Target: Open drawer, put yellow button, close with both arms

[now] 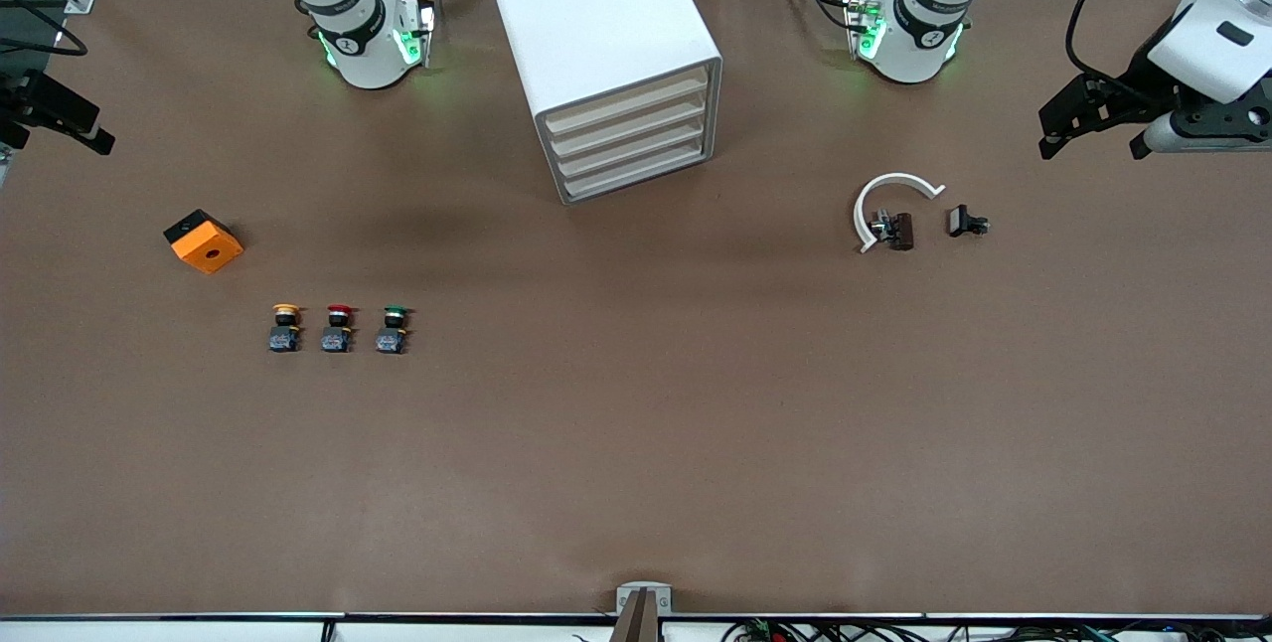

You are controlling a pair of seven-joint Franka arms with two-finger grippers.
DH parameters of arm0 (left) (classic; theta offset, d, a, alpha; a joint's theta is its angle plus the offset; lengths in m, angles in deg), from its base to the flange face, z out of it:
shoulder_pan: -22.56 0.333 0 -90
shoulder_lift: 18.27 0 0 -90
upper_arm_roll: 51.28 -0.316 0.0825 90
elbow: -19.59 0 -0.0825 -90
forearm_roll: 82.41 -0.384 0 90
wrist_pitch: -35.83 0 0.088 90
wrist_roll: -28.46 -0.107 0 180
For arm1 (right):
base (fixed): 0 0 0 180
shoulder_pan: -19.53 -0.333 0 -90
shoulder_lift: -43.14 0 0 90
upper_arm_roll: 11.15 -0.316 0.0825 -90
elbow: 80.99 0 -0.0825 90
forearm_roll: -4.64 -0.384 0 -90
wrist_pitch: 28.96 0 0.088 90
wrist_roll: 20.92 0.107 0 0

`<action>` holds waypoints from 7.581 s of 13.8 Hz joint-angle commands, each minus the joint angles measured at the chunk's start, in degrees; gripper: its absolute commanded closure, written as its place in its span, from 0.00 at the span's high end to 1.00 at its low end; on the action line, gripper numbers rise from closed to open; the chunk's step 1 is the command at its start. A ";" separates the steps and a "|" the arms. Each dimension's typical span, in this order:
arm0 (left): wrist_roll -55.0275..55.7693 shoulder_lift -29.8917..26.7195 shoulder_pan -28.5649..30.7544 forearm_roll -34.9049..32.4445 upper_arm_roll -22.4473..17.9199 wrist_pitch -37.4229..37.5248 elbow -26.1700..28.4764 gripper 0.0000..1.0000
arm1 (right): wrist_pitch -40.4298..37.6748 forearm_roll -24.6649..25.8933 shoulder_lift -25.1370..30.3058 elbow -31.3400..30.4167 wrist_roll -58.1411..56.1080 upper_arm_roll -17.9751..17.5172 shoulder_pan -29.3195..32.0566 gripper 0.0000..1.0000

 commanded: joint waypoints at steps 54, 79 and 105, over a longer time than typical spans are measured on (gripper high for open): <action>123.11 56.66 -9.33 42.30 14.96 26.30 -12.41 1.00 | -2.15 1.66 -14.80 4.88 -0.74 0.69 0.40 1.00; 126.99 59.83 -18.56 44.77 14.61 26.22 -15.22 0.43 | 61.84 0.70 -34.31 -23.51 -9.61 0.25 2.06 1.00; 128.57 59.22 -14.26 44.33 13.56 30.35 -17.50 0.00 | 60.79 0.70 -34.93 -25.72 -9.08 0.07 0.83 0.00</action>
